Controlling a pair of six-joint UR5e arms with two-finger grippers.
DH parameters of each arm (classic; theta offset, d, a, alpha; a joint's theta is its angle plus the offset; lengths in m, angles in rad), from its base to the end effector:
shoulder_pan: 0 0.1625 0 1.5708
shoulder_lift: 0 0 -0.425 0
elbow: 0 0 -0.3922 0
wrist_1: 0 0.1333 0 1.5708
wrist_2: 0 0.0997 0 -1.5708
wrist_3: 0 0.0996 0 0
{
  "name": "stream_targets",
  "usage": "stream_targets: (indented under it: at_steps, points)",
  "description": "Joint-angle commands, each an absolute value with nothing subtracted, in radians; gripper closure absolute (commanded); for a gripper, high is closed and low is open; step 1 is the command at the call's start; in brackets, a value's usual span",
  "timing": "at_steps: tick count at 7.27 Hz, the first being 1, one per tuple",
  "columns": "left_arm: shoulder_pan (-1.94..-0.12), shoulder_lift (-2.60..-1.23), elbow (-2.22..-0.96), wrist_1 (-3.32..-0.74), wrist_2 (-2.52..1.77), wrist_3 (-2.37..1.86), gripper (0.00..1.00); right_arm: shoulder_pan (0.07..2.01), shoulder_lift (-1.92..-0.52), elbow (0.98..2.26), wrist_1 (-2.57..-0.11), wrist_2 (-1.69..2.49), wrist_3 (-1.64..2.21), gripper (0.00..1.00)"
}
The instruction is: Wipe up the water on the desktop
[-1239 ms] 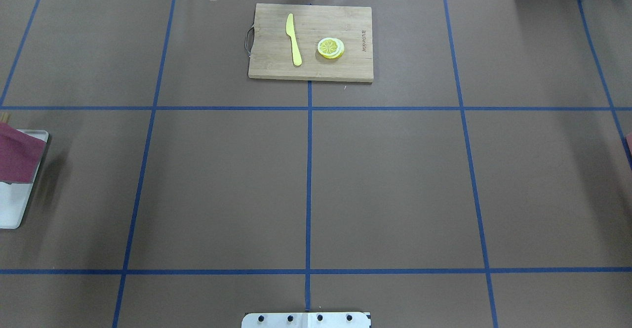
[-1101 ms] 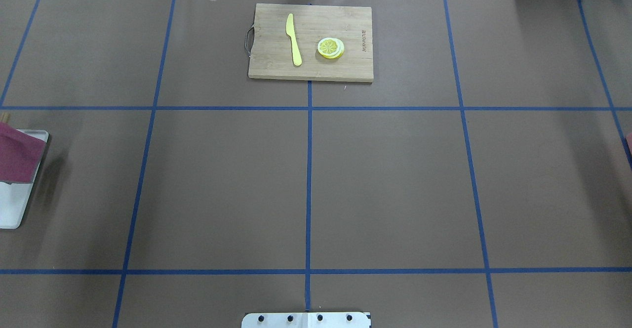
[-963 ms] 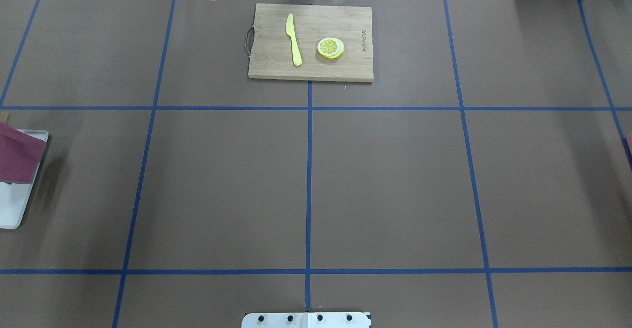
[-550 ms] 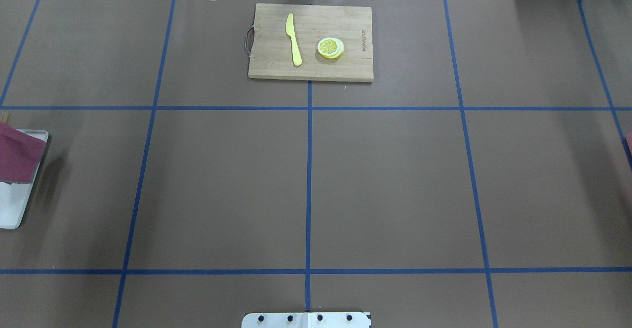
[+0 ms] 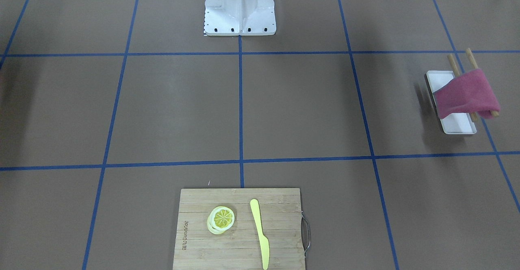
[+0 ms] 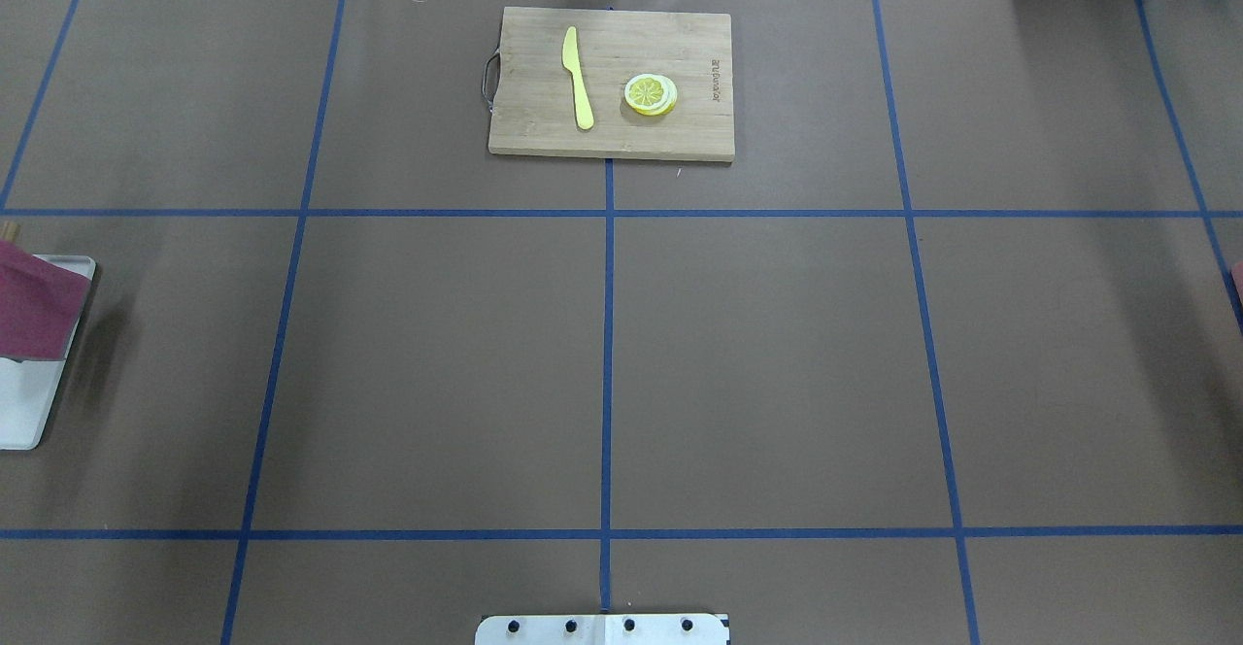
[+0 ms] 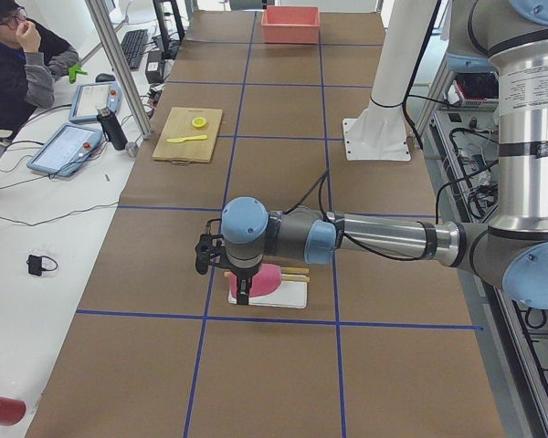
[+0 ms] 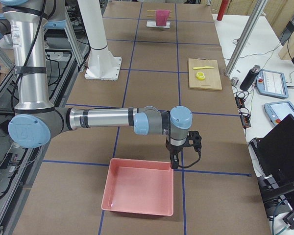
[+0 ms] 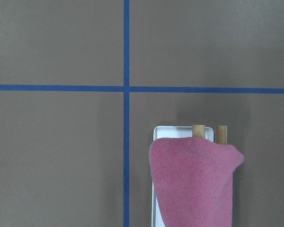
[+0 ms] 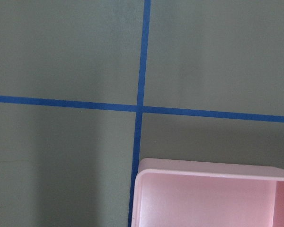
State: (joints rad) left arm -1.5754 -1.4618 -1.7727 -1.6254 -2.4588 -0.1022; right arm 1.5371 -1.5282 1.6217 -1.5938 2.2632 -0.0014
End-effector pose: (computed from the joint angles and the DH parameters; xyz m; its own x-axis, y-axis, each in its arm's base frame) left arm -0.0581 -0.4519 0.5961 0.6277 0.0096 -0.7784 0.0689 0.9953 0.0679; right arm 0.0524 -0.5155 0.6199 0.7677 -0.0723 0.6367 0.0347 0.9968 0.0713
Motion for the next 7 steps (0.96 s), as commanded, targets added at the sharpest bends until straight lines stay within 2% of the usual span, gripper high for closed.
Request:
stream_targets:
  at_steps: [1,4,7]
  points:
    - [-1.574,-1.466,-1.776,-1.628,-2.464,-0.103,0.02,1.537,-1.491,1.653,-1.594,2.23,0.003,0.0]
    - [-1.578,-1.489,-1.798,-1.656,-2.461,-0.104,0.02,1.539,-1.493,1.695,-1.595,2.256,0.006,0.0]
    - [-1.589,-1.454,-1.781,-1.879,-2.464,-0.1,0.02,1.539,-1.502,1.709,-1.594,2.257,-0.005,0.0]
